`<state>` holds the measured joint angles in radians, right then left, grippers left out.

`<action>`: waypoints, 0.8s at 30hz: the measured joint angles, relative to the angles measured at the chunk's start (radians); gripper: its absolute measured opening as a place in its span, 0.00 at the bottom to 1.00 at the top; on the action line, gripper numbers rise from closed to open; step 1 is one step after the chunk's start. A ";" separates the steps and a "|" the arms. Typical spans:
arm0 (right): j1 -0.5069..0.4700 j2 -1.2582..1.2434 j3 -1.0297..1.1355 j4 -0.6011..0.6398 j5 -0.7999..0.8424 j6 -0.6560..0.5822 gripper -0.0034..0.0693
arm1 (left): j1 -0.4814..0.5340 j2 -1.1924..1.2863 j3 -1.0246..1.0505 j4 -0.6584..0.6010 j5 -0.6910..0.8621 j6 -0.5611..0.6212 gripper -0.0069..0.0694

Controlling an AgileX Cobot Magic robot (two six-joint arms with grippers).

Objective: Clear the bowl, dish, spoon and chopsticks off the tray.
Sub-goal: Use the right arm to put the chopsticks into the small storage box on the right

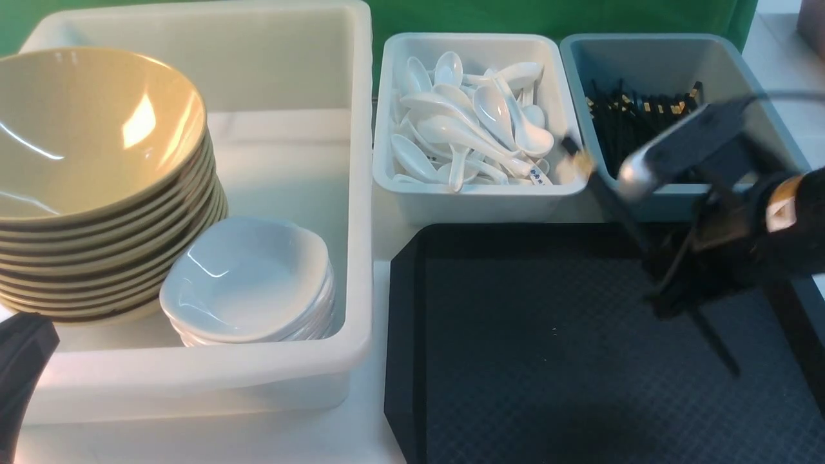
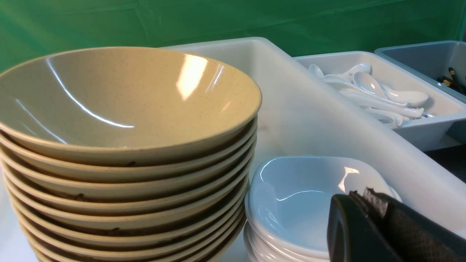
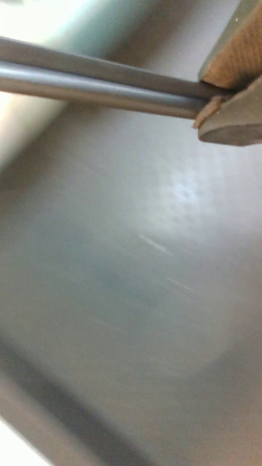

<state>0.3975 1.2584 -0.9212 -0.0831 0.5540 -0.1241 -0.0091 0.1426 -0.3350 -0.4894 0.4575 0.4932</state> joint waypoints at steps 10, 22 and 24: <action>-0.204 0.171 -0.087 -0.024 -0.840 0.047 0.24 | 0.000 0.000 0.000 0.028 -0.015 0.001 0.08; -0.209 0.102 -0.368 -0.021 -0.353 0.140 0.59 | 0.000 0.000 0.000 0.053 -0.016 0.001 0.08; -0.194 0.032 -0.365 -0.021 -0.319 0.124 0.51 | 0.000 0.000 0.000 0.053 -0.016 0.001 0.08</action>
<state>0.2036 1.2906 -1.2866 -0.1045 0.2346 0.0000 -0.0091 0.1426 -0.3350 -0.4365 0.4411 0.4941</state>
